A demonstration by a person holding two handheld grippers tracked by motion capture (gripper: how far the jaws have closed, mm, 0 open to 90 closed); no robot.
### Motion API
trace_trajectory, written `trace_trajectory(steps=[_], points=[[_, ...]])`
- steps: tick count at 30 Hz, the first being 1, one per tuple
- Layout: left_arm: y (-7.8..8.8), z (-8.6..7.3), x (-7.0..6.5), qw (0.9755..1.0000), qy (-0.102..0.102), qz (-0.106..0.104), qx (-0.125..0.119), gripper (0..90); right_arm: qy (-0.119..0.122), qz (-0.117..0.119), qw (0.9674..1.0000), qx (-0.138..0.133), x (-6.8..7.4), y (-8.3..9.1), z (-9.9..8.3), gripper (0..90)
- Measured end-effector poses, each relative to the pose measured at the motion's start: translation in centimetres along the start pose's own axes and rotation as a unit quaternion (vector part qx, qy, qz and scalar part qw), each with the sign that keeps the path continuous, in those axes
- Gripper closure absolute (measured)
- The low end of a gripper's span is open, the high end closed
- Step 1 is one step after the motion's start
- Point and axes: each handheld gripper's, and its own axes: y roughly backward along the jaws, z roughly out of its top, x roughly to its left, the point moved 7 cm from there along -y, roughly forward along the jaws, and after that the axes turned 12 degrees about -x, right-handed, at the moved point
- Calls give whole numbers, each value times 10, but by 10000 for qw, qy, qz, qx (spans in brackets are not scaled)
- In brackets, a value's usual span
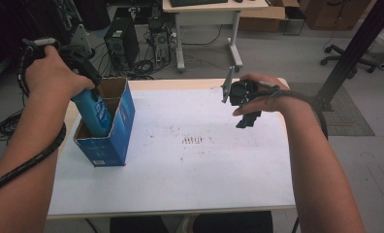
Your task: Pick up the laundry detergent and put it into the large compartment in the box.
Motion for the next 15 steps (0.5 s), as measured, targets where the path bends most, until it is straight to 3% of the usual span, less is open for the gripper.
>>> trace_trajectory(steps=[15], points=[[-28, -3, 1, 9999, -140, 50, -40, 374, 22, 14, 10000, 2, -1, -4, 3, 60]])
